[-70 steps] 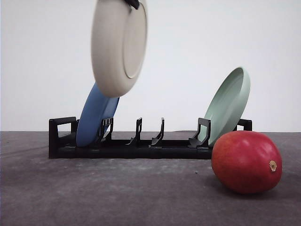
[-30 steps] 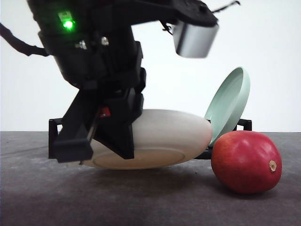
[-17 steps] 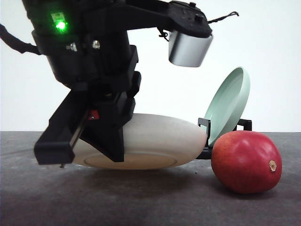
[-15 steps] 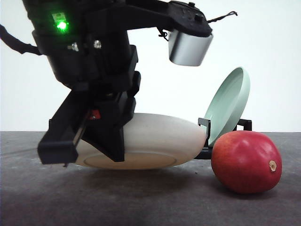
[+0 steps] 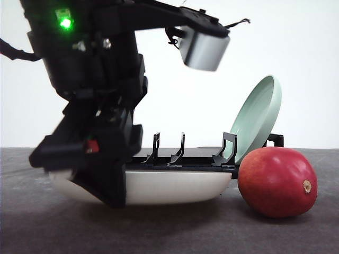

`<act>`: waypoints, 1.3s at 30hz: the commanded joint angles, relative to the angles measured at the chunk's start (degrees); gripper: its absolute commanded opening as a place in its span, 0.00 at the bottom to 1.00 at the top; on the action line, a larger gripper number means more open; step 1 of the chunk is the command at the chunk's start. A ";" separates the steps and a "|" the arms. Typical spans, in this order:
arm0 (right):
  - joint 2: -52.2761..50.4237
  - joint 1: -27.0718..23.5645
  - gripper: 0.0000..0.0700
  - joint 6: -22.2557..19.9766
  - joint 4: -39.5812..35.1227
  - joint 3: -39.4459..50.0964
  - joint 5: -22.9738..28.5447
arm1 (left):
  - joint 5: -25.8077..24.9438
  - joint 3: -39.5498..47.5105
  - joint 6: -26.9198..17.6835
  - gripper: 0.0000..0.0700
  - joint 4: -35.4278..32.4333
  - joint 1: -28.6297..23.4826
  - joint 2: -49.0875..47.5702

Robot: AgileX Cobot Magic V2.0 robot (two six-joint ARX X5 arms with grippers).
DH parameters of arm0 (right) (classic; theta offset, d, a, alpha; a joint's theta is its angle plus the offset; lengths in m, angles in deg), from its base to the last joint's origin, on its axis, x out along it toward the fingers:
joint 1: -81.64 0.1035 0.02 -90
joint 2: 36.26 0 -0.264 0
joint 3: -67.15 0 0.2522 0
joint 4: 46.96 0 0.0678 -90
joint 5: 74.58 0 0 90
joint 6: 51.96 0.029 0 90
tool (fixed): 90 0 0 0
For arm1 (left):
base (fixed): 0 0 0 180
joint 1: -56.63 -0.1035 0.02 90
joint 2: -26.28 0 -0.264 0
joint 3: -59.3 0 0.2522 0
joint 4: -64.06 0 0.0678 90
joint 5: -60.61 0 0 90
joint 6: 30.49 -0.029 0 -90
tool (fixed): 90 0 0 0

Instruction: Place pomegranate in white plate

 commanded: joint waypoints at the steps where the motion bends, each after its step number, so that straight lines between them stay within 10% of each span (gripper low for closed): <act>1: 0.19 0.22 0.50 -0.22 -0.66 -1.05 0.22 | -3.45 -1.76 4.13 0.65 1.00 -0.39 0.98; 15: 0.17 0.22 0.50 -0.20 -0.61 -1.05 0.20 | -35.77 -3.43 20.67 0.67 2.03 -18.83 -6.78; 39: 0.30 0.24 0.53 2.04 0.89 -1.06 -0.30 | -33.96 12.23 25.93 0.67 -10.92 -52.67 -38.85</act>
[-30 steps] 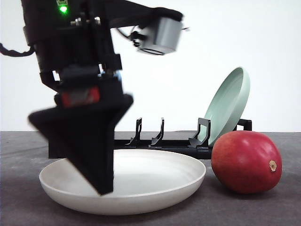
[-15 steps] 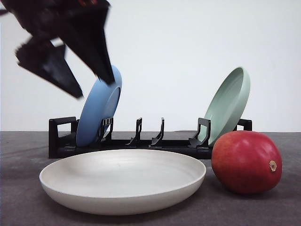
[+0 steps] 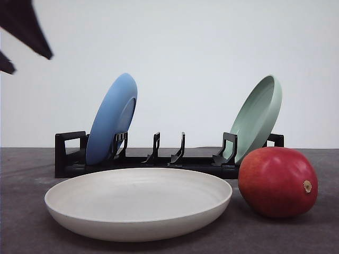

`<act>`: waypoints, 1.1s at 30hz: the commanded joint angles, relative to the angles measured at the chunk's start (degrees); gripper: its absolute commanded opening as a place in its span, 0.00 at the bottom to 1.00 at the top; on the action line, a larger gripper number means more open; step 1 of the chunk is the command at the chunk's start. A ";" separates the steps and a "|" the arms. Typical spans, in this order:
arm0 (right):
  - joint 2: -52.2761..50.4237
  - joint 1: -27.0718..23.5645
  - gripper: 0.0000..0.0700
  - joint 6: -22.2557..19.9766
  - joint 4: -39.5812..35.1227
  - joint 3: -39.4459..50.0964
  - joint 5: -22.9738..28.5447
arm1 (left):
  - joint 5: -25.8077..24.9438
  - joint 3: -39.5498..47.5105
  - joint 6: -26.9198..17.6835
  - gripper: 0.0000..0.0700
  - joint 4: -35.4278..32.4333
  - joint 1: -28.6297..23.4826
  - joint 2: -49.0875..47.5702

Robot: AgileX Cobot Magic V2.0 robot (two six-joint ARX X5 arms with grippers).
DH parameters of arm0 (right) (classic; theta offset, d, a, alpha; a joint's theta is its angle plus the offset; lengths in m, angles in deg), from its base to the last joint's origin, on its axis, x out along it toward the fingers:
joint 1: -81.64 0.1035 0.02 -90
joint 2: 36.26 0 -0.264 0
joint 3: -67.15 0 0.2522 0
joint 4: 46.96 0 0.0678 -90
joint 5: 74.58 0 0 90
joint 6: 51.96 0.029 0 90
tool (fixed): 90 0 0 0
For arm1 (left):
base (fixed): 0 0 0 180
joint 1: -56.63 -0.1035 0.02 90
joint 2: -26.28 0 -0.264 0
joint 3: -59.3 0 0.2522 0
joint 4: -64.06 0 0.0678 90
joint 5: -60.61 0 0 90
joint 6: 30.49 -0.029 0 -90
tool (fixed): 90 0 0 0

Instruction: Place pomegranate in white plate

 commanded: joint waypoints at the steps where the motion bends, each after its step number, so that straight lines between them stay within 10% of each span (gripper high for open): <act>1: 0.43 0.24 0.56 2.42 0.32 -1.08 -0.13 | 0.31 0.99 -0.53 0.67 -0.72 -1.26 -0.93; 16: 19.68 8.08 0.67 9.56 8.58 -4.43 1.22 | 0.48 2.48 -3.36 0.67 -0.60 -5.08 -3.40; 33: 45.45 18.27 0.89 6.68 -6.88 -8.63 9.87 | 0.48 2.49 -3.36 0.67 -0.39 -5.08 -3.40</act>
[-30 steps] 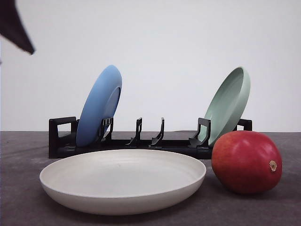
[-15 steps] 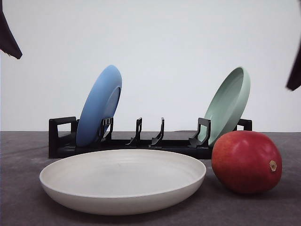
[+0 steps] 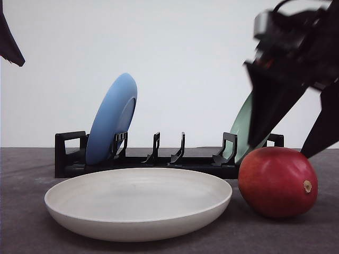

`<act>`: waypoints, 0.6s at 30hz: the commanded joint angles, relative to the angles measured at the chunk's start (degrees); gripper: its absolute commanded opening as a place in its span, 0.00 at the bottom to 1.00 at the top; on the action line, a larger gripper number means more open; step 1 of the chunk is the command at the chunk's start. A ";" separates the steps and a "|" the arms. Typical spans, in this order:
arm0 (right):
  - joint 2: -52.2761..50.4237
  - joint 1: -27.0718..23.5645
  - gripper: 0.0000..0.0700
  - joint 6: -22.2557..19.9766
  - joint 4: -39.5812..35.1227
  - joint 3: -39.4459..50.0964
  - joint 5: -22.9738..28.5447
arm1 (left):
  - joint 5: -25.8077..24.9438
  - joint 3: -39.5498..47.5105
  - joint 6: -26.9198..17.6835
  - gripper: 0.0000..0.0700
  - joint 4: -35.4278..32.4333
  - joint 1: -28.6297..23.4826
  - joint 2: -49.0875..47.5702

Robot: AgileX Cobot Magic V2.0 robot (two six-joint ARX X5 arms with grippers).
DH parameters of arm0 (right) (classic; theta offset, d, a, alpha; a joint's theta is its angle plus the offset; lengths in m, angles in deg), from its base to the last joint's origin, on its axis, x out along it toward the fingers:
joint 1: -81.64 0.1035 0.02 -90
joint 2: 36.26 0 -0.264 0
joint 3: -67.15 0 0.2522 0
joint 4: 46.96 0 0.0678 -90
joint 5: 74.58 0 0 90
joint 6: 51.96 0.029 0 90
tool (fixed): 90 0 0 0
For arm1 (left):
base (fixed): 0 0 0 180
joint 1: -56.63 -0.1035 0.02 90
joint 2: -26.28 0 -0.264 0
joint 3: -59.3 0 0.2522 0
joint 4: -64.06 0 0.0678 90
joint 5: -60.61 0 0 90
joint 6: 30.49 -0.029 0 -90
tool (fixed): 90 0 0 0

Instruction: Place pomegranate in white plate

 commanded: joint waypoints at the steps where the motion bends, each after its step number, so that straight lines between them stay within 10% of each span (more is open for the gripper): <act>1: 2.17 0.35 0.89 -0.61 -1.61 -0.92 0.19 | -0.07 -0.37 -0.37 0.67 -0.33 0.04 0.15; 18: 9.07 0.28 0.70 0.75 -1.08 -1.88 -4.44 | -0.07 -0.35 -0.37 0.67 -0.32 0.04 0.15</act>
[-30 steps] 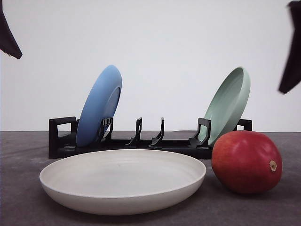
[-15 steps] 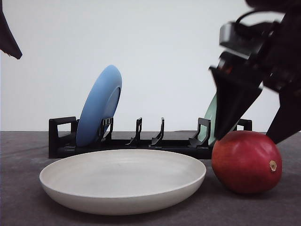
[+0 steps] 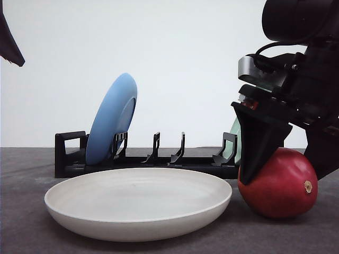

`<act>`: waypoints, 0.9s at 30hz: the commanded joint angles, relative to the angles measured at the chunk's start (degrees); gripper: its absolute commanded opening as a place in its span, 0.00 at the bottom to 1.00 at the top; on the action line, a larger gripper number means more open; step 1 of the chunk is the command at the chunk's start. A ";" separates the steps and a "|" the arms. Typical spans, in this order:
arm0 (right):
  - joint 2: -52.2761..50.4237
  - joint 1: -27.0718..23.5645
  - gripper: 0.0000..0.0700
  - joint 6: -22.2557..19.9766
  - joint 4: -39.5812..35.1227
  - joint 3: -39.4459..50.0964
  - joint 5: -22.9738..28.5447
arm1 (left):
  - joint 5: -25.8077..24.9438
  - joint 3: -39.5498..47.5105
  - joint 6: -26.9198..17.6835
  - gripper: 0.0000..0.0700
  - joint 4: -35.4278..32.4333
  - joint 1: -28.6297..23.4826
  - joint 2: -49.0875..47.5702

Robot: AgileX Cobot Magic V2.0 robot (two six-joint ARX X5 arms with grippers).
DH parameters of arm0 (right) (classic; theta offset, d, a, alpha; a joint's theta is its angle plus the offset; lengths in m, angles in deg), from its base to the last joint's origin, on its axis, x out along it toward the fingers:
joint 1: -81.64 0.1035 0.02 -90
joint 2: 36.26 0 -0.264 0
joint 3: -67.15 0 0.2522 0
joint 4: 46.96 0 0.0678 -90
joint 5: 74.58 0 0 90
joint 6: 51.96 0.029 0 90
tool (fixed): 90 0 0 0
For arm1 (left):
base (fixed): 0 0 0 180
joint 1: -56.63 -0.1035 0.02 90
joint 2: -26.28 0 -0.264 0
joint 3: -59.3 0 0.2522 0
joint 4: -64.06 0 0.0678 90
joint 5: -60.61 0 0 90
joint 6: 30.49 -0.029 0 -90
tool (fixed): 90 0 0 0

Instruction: Place pomegranate in white plate

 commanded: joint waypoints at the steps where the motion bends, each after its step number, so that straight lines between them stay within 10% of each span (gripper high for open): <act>1: 0.62 0.34 0.70 -0.03 1.12 -2.14 -0.35 | -0.07 -0.36 -0.39 0.67 -0.36 0.04 0.15; 11: 0.82 3.26 0.70 -8.07 12.56 -13.69 0.00 | -0.05 -0.37 -0.37 0.67 -0.37 0.04 0.15; 27: 16.85 15.74 0.70 -8.21 -3.78 -18.01 -0.43 | -0.07 -0.35 0.07 0.67 -0.39 0.04 0.15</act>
